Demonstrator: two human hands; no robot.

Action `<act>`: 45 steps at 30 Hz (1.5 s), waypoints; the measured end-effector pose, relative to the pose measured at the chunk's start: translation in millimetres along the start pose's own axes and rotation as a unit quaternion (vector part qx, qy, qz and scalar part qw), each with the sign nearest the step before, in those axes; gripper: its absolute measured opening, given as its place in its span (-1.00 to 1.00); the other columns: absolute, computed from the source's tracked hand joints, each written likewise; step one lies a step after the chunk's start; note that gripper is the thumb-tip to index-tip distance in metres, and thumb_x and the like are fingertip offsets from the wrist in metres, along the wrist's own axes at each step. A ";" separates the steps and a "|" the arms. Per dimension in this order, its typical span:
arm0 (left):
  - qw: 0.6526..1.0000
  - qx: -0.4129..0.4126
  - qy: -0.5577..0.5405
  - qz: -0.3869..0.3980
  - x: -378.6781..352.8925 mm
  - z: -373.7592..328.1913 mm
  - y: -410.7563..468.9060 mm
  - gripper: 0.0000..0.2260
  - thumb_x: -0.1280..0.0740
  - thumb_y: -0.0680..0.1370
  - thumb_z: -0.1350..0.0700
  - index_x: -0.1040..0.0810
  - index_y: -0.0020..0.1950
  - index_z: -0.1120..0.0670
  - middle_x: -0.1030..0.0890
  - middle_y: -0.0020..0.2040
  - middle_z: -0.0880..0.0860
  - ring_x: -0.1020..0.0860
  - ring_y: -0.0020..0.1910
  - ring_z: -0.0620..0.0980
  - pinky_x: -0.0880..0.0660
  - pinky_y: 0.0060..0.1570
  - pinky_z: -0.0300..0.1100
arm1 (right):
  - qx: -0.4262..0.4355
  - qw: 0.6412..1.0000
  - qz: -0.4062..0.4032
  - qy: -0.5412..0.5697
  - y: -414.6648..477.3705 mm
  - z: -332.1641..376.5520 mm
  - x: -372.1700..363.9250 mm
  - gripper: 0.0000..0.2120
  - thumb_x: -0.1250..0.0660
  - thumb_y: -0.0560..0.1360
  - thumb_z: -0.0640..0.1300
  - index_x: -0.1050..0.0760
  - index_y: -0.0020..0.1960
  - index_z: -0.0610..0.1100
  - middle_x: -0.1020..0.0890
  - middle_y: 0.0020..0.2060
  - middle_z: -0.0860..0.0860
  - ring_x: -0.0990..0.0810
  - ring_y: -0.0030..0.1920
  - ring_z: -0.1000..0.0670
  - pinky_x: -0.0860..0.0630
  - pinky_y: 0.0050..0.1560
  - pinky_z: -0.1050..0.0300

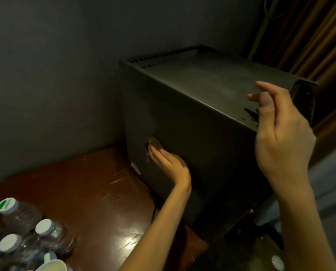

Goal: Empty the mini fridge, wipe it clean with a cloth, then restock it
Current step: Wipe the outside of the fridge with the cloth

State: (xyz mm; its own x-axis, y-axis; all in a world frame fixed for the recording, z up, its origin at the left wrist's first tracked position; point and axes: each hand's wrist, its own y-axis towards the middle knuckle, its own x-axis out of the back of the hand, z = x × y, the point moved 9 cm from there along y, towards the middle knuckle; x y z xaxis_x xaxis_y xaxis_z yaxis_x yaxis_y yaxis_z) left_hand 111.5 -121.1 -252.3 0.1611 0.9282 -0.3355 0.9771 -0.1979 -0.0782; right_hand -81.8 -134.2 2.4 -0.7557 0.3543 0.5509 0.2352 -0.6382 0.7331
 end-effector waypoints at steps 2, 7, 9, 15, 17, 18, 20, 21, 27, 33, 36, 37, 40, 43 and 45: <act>0.999 0.016 -0.017 0.025 3.1 -3.3 -37.6 -0.61 -0.06 0.68 0.21 -0.16 0.52 0.20 -0.14 0.55 0.15 -0.11 0.51 -0.05 0.00 0.37 -0.49 | 0.001 1.000 0.001 -0.008 0.2 -0.6 -0.9 -0.55 0.09 0.65 0.16 -0.34 0.39 0.01 -0.59 0.04 0.08 -0.54 -0.09 0.11 -0.45 -0.22 0.07; 0.979 -0.195 0.007 0.059 -32.2 -96.4 -29.1 -0.59 -0.04 0.67 0.16 -0.19 0.51 0.20 -0.17 0.52 0.02 -0.08 0.54 0.00 0.02 0.49 -0.28 | 0.000 1.000 0.001 -0.026 0.7 -0.4 -1.4 -0.58 0.08 0.66 0.14 -0.35 0.39 0.01 -0.59 0.04 0.08 -0.50 -0.08 0.15 -0.40 -0.22 0.10; 0.986 -0.168 -0.010 0.015 -33.5 -92.7 9.4 -0.62 -0.06 0.67 0.21 -0.25 0.47 0.30 -0.26 0.49 0.20 -0.18 0.51 0.11 -0.04 0.43 -0.40 | 0.000 1.000 0.003 -0.029 0.5 -0.8 -1.9 -0.58 0.08 0.66 0.14 -0.34 0.39 0.02 -0.59 0.04 0.09 -0.51 -0.06 0.14 -0.44 -0.19 0.07; 0.999 0.022 -0.035 -0.025 0.1 -19.2 -16.6 -0.63 -0.06 0.67 0.22 -0.24 0.48 0.29 -0.23 0.50 0.24 -0.21 0.50 0.16 -0.05 0.34 -0.43 | 0.007 0.999 0.000 -0.034 0.4 1.2 -1.1 -0.59 0.08 0.66 0.14 -0.33 0.40 0.03 -0.60 0.07 0.07 -0.55 -0.01 0.10 -0.47 -0.17 0.05; 0.993 -0.113 -0.007 0.007 -18.2 -69.1 -35.1 -0.61 -0.07 0.65 0.20 -0.28 0.46 0.29 -0.25 0.49 0.24 -0.17 0.51 0.19 -0.03 0.44 -0.36 | 0.012 0.998 0.002 -0.059 0.4 4.6 -1.1 -0.61 0.04 0.67 0.10 -0.34 0.39 0.00 -0.60 0.09 0.05 -0.56 0.04 0.06 -0.43 -0.18 0.09; 0.980 -0.195 -0.005 0.028 -32.3 -104.2 -38.5 -0.62 -0.07 0.65 0.20 -0.29 0.46 0.29 -0.27 0.48 0.22 -0.14 0.52 0.18 -0.02 0.47 -0.32 | 0.018 0.996 0.008 -0.085 0.0 6.9 -3.5 -0.62 0.02 0.67 0.07 -0.37 0.38 -0.03 -0.60 0.11 0.02 -0.56 0.08 0.02 -0.41 -0.16 0.10; 0.951 -0.300 -0.021 0.067 -54.5 -161.9 -31.8 -0.62 -0.05 0.65 0.22 -0.30 0.46 0.24 -0.28 0.48 0.14 -0.09 0.54 0.12 -0.05 0.52 -0.14 | 0.038 0.985 0.035 -0.167 0.0 13.2 -13.4 -0.61 0.00 0.67 0.03 -0.43 0.34 -0.10 -0.58 0.17 -0.07 -0.54 0.18 -0.06 -0.48 -0.06 0.04; 0.946 -0.317 -0.028 0.066 -58.9 -175.4 -20.5 -0.62 -0.04 0.65 0.23 -0.30 0.47 0.22 -0.29 0.49 0.13 -0.08 0.55 0.09 -0.07 0.52 -0.08 | 0.050 0.976 0.053 -0.204 -0.4 15.6 -19.6 -0.59 0.02 0.66 0.02 -0.46 0.32 -0.12 -0.57 0.21 -0.10 -0.52 0.24 -0.09 -0.49 0.07 -0.02; 0.997 -0.008 -0.067 -0.027 -24.6 -65.1 37.7 -0.62 -0.04 0.67 0.18 -0.28 0.48 0.22 -0.25 0.50 0.18 -0.22 0.49 0.11 -0.12 0.48 -0.14 | 0.091 0.961 0.066 -0.252 -6.6 20.0 -24.7 -0.54 0.03 0.65 0.00 -0.51 0.29 -0.19 -0.56 0.25 -0.16 -0.49 0.30 -0.14 -0.41 0.30 -0.10; 0.936 -0.340 0.019 0.088 -46.9 -124.2 -55.2 -0.61 0.02 0.69 0.05 -0.27 0.48 0.13 -0.22 0.51 -0.02 -0.08 0.54 0.11 -0.07 0.50 -0.04 | 0.101 0.960 0.073 -0.252 0.1 40.2 -55.6 -0.61 -0.07 0.64 -0.04 -0.50 0.31 -0.19 -0.56 0.27 -0.14 -0.49 0.32 -0.13 -0.37 0.35 -0.10; 0.928 -0.360 0.017 0.095 -53.3 -140.9 -12.4 -0.62 -0.02 0.67 0.13 -0.26 0.49 0.12 -0.23 0.51 0.01 -0.08 0.55 0.08 -0.06 0.52 -0.06 | 0.109 0.959 0.076 -0.252 5.3 42.4 -63.8 -0.61 -0.08 0.64 -0.02 -0.50 0.33 -0.17 -0.57 0.27 -0.11 -0.53 0.29 -0.10 -0.46 0.24 -0.03; 0.942 -0.323 0.014 0.085 -50.6 -135.8 14.3 -0.62 -0.02 0.66 0.18 -0.23 0.49 0.12 -0.22 0.51 0.05 -0.08 0.55 0.08 -0.05 0.52 -0.09 | 0.115 0.956 0.065 -0.263 3.6 41.9 -61.8 -0.62 -0.06 0.66 -0.03 -0.49 0.33 -0.16 -0.58 0.25 -0.11 -0.55 0.26 -0.10 -0.48 0.20 0.00; 0.994 -0.099 -0.045 0.029 -31.1 -86.0 93.0 -0.62 -0.04 0.68 0.23 -0.22 0.51 0.16 -0.19 0.53 0.15 -0.15 0.53 0.09 -0.08 0.49 -0.13 | 0.135 0.950 0.047 -0.279 -0.6 42.5 -60.8 -0.58 -0.06 0.63 0.00 -0.49 0.33 -0.17 -0.59 0.23 -0.12 -0.58 0.23 -0.11 -0.51 0.16 0.00; 0.997 -0.056 -0.037 0.031 -21.5 -67.2 65.0 -0.62 -0.02 0.68 0.20 -0.21 0.52 0.15 -0.18 0.54 0.11 -0.13 0.54 0.07 -0.06 0.49 -0.14 | 0.126 0.950 0.044 -0.281 1.6 41.4 -63.7 -0.58 -0.06 0.62 0.00 -0.50 0.32 -0.17 -0.60 0.22 -0.13 -0.59 0.21 -0.11 -0.52 0.13 0.01; 0.981 -0.183 0.003 0.061 -27.8 -97.3 29.9 -0.61 -0.02 0.65 0.15 -0.19 0.50 0.08 -0.17 0.53 0.05 -0.07 0.55 0.06 -0.03 0.51 -0.09 | 0.123 0.950 0.043 -0.283 3.3 42.6 -65.7 -0.58 -0.05 0.62 0.01 -0.50 0.32 -0.16 -0.60 0.22 -0.12 -0.59 0.20 -0.10 -0.52 0.11 0.03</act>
State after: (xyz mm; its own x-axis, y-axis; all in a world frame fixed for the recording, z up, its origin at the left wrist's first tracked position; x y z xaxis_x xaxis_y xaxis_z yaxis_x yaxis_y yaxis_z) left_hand 149.8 -122.2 -154.0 0.2798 0.9065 -0.3161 0.9346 -0.1818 0.3058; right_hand -5.3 -130.5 -14.4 -0.2931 0.6631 0.6887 0.4704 -0.5271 0.7077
